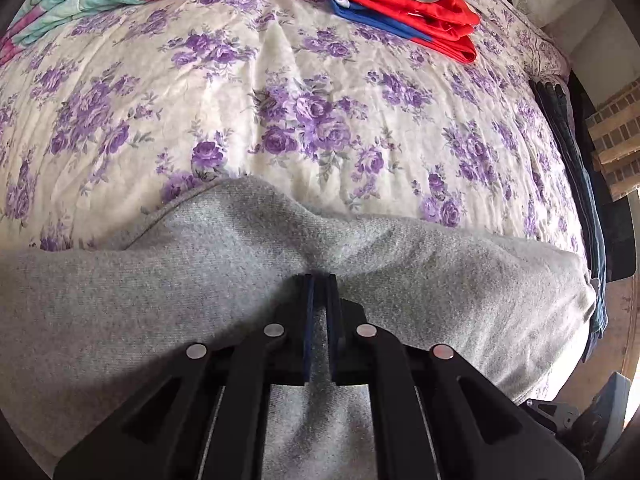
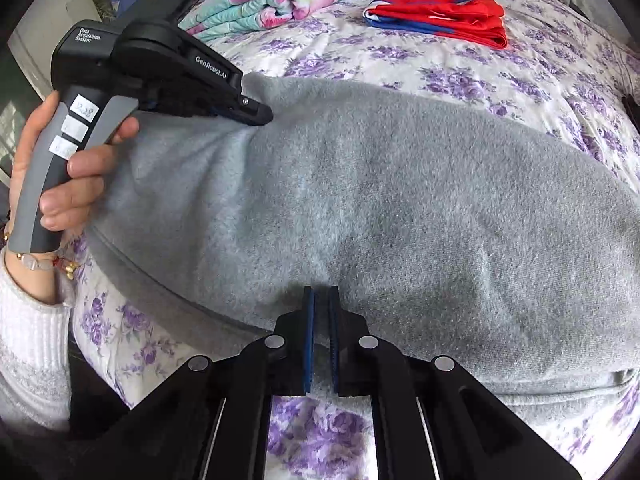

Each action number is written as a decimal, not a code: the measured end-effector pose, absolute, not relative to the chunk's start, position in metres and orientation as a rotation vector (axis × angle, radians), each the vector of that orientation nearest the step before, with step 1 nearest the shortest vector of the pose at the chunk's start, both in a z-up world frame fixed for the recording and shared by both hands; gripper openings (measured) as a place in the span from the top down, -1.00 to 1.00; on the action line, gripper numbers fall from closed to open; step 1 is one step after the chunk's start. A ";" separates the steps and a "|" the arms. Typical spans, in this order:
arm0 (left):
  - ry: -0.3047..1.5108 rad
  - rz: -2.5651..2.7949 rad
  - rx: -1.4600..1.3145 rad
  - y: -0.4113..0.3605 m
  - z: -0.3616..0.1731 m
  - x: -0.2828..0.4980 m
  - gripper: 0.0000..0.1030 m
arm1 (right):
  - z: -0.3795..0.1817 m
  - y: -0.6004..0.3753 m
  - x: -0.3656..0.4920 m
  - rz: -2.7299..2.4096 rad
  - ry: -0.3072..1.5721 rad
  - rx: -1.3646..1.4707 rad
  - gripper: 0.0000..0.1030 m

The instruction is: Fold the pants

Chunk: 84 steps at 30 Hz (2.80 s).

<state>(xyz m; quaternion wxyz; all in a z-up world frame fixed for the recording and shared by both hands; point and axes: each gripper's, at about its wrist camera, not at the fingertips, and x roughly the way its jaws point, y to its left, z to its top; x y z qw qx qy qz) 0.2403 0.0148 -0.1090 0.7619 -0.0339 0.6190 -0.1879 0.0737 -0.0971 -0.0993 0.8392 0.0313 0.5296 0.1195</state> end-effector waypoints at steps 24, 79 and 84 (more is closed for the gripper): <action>1.174 -0.462 0.002 0.004 -0.110 0.090 0.53 | -0.095 -0.353 -0.062 -0.118 0.856 0.917 -0.51; 1.244 -0.718 0.018 -0.187 -0.111 0.090 0.85 | -0.127 -0.358 0.000 -0.129 0.801 0.854 0.31; 1.218 -0.736 0.002 -0.183 -0.111 0.091 0.84 | -0.120 -0.353 0.002 -0.162 0.812 0.810 0.32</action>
